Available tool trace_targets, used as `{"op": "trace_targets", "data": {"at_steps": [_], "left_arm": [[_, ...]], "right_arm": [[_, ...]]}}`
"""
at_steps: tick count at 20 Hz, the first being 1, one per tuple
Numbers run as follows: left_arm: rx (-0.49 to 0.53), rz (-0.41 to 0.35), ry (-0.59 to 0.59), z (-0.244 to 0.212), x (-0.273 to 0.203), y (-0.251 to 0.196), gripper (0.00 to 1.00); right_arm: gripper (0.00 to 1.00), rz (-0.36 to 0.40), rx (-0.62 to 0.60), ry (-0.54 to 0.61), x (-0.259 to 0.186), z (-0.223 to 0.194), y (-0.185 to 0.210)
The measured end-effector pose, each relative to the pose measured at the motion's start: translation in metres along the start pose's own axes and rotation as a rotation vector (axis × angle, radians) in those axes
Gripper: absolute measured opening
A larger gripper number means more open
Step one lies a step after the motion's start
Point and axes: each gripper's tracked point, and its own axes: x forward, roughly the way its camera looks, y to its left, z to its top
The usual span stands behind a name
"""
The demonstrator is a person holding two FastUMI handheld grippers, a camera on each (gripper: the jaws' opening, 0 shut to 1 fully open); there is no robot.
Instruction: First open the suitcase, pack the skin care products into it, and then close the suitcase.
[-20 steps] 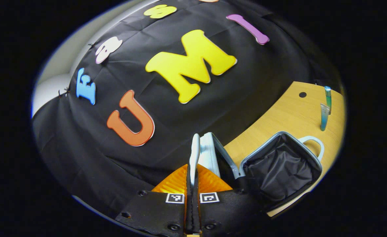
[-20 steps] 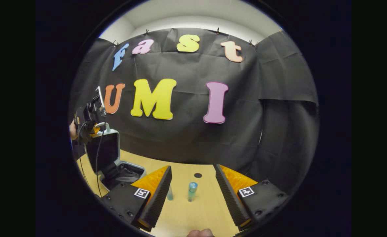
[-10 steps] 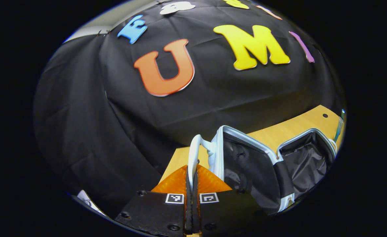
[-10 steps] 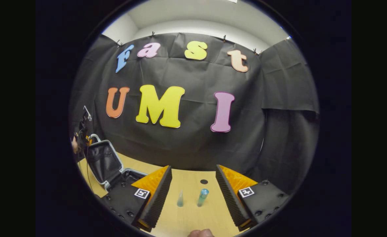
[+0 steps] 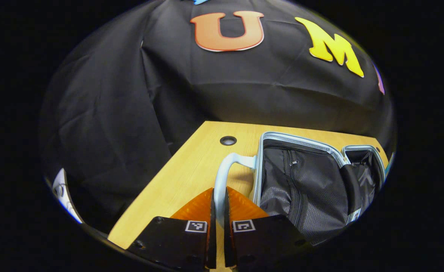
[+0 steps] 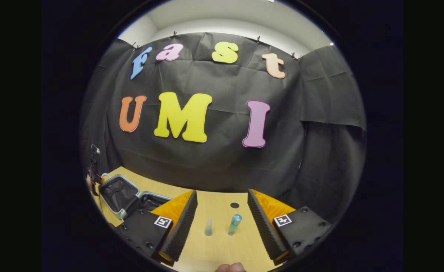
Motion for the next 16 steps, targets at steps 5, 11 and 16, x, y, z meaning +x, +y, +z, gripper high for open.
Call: {"op": "trace_targets", "data": {"at_steps": [5,11,16], "left_arm": [[-0.028,0.028,0.002,-0.016,0.009,0.006,0.34],[-0.086,0.074,-0.133,0.02,-0.031,0.016,1.0],[-0.085,0.038,-0.275,0.073,-0.108,-0.036,0.99]], "right_arm": [[0.8,0.001,0.0,0.012,0.004,-0.004,0.001],[0.78,0.015,0.012,0.016,0.006,-0.013,-0.008],[0.78,0.047,0.051,0.022,0.007,-0.028,-0.019]]}}
